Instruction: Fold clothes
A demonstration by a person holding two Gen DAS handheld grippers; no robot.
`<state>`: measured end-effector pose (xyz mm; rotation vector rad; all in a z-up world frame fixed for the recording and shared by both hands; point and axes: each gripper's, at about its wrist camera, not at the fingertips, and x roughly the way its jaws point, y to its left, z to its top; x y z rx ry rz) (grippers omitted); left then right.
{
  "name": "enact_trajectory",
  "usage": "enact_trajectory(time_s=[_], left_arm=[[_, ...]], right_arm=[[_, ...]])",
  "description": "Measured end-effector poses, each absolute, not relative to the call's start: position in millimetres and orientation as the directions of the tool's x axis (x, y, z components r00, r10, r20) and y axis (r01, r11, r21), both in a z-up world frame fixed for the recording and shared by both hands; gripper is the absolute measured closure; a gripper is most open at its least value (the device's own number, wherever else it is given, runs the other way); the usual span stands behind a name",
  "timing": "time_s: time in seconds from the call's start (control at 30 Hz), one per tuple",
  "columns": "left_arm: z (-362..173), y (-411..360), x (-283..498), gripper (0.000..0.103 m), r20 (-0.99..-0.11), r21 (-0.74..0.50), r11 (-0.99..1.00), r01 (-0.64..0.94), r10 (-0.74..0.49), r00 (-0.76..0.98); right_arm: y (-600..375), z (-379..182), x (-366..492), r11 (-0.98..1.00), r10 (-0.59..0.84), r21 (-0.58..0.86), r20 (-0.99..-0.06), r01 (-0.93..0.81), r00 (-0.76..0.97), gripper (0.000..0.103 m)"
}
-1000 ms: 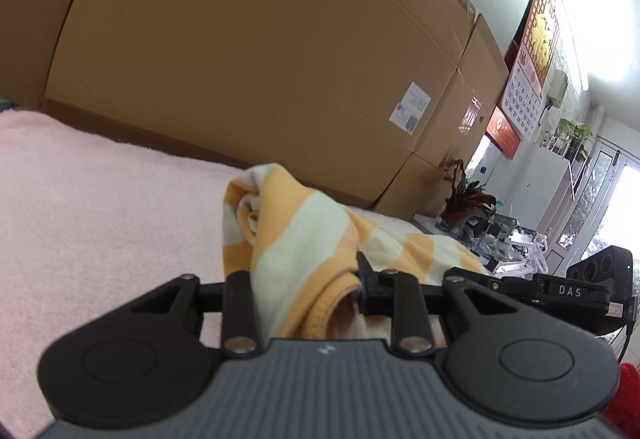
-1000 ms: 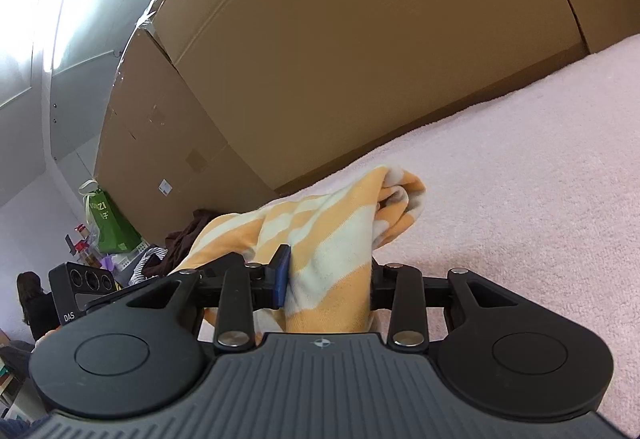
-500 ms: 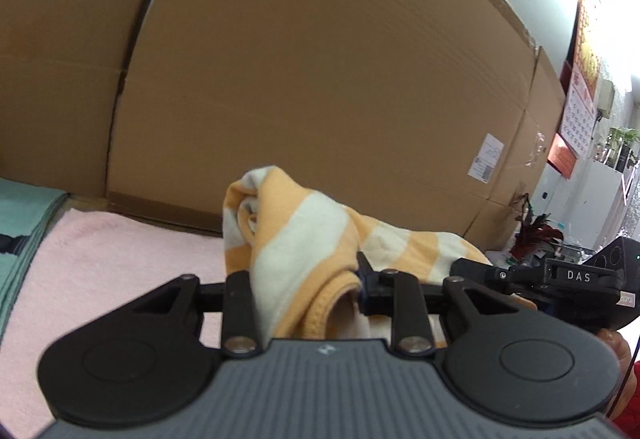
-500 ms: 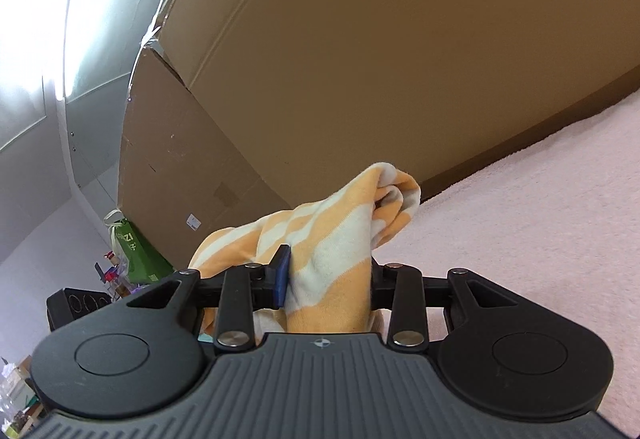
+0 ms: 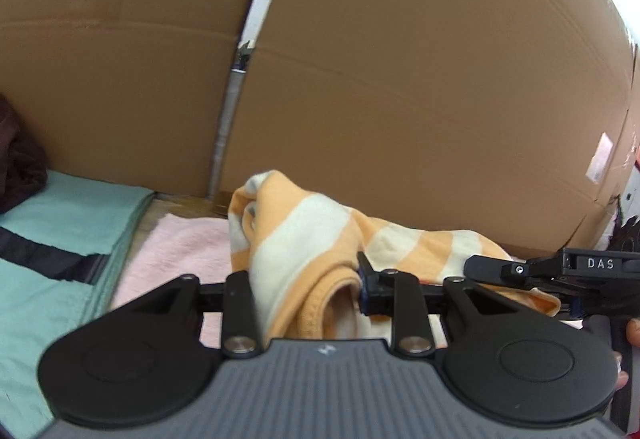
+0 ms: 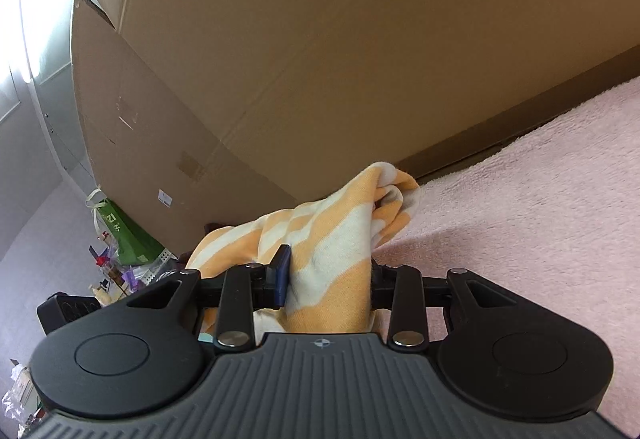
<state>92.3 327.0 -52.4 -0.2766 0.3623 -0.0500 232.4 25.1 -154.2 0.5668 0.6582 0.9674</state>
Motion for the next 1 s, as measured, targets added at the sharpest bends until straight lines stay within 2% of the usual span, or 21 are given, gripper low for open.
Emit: enact_trajectory(time_s=[0.07, 0.13, 0.17, 0.2, 0.27, 0.4, 0.5, 0.83, 1.0], left_arm=[[-62, 339, 100, 0.073, -0.367, -0.301, 0.953, -0.017, -0.1, 0.925], [-70, 355, 106, 0.066, -0.381, -0.399, 0.916, -0.028, -0.138, 0.914], [-73, 360, 110, 0.05, -0.404, -0.426, 0.904, -0.045, -0.145, 0.903], [-77, 363, 115, 0.043, -0.434, -0.449, 0.891, -0.065, -0.154, 0.888], [-81, 367, 121, 0.038, -0.439, -0.48, 0.876, -0.054, -0.187, 0.879], [-80, 365, 128, 0.034, -0.44, -0.471, 0.882, -0.032, -0.203, 0.875], [-85, 375, 136, 0.034, -0.416, -0.517, 0.856, -0.018, -0.233, 0.879], [-93, 386, 144, 0.029, -0.365, -0.583, 0.812, 0.015, -0.279, 0.888], [-93, 376, 140, 0.027, -0.383, -0.544, 0.839, 0.017, -0.266, 0.885]], right_arm=[[38, -159, 233, 0.474, 0.871, 0.676, -0.266, -0.565, 0.413, 0.067], [48, -162, 231, 0.51, 0.854, 0.633, -0.29, -0.583, 0.432, 0.066], [50, -162, 231, 0.52, 0.849, 0.62, -0.297, -0.587, 0.438, 0.066], [49, -163, 232, 0.522, 0.847, 0.626, -0.301, -0.579, 0.439, 0.066], [48, -165, 235, 0.539, 0.836, 0.635, -0.324, -0.554, 0.442, 0.066], [52, -165, 239, 0.562, 0.823, 0.626, -0.353, -0.541, 0.446, 0.066], [55, -165, 243, 0.579, 0.811, 0.61, -0.362, -0.541, 0.46, 0.065], [55, -173, 269, 0.558, 0.823, 0.647, -0.351, -0.519, 0.448, 0.064], [46, -172, 265, 0.557, 0.824, 0.648, -0.353, -0.519, 0.443, 0.063]])
